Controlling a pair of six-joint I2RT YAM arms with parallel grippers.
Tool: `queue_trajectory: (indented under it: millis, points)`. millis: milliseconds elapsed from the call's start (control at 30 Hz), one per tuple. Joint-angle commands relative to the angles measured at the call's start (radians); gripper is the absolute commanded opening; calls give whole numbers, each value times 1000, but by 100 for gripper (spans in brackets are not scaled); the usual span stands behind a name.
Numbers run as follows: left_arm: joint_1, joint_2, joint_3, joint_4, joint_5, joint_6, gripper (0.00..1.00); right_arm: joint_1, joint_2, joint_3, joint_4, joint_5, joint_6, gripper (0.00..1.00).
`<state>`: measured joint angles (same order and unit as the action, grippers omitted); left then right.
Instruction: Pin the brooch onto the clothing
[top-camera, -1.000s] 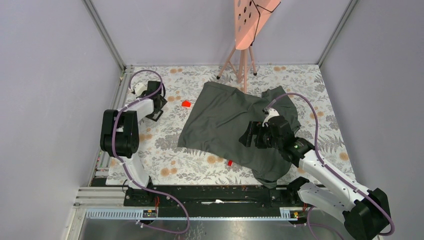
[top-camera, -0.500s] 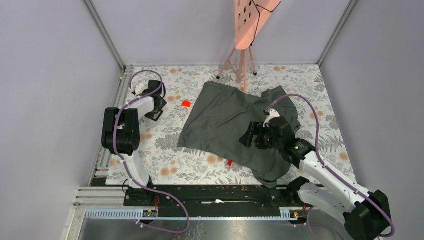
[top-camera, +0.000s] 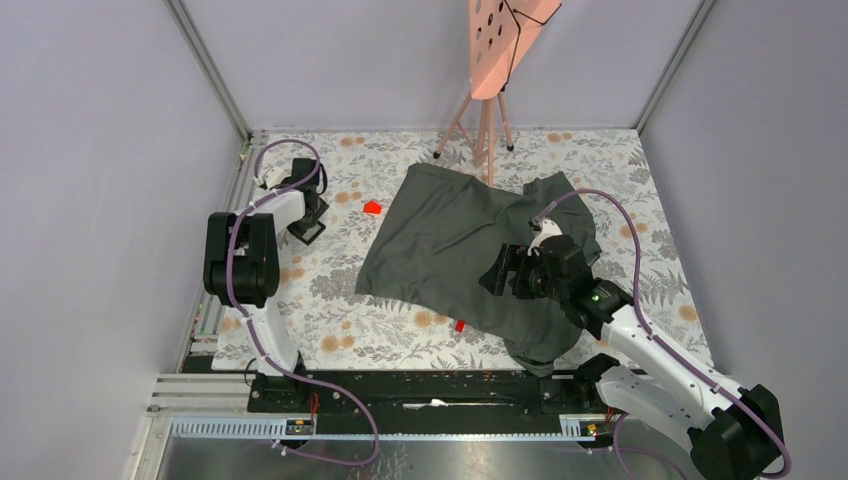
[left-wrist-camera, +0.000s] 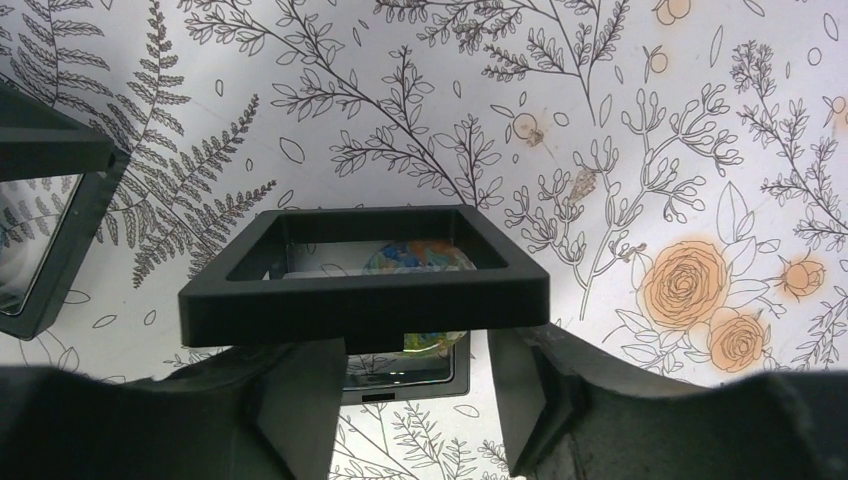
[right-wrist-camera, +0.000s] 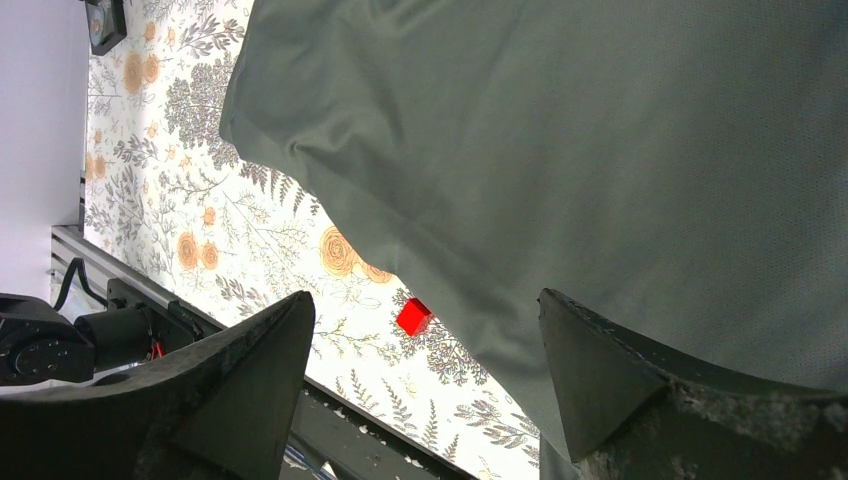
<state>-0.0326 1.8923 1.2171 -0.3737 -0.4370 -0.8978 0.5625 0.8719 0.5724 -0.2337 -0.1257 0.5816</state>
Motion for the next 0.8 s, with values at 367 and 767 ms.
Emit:
queue_trajectory:
  millis: [367, 767]
  points:
    - [14, 12, 42, -1, 32, 0, 43, -11, -22, -10, 30, -25, 1, 89]
    - [14, -48, -53, 85, 51, -20, 31, -12, -21, -9, 29, -28, 1, 89]
